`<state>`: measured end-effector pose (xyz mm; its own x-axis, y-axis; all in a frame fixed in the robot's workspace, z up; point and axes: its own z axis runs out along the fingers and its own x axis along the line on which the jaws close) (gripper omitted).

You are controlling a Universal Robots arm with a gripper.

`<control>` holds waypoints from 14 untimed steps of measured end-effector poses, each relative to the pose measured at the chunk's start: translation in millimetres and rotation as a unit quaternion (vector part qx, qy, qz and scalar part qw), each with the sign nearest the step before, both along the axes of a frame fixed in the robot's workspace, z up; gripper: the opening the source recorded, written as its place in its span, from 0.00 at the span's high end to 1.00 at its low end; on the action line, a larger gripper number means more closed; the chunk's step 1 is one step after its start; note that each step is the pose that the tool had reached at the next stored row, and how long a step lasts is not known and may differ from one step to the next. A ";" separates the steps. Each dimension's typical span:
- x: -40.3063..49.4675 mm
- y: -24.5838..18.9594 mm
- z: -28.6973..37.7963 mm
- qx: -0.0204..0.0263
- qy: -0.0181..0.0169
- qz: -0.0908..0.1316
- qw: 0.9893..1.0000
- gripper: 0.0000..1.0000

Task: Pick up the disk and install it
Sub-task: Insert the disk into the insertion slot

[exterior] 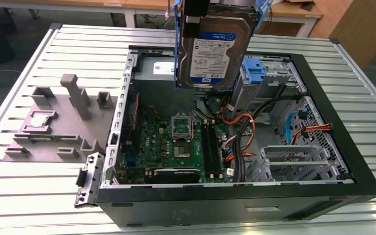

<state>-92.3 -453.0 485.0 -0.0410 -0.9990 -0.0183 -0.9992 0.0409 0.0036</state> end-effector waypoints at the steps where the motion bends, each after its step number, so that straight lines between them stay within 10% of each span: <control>1: 0.0 0.0 0.0 0.000 0.000 0.000 1.000 0.63; 14: 0.0 -12.1 0.0 0.000 0.000 0.000 1.000 0.63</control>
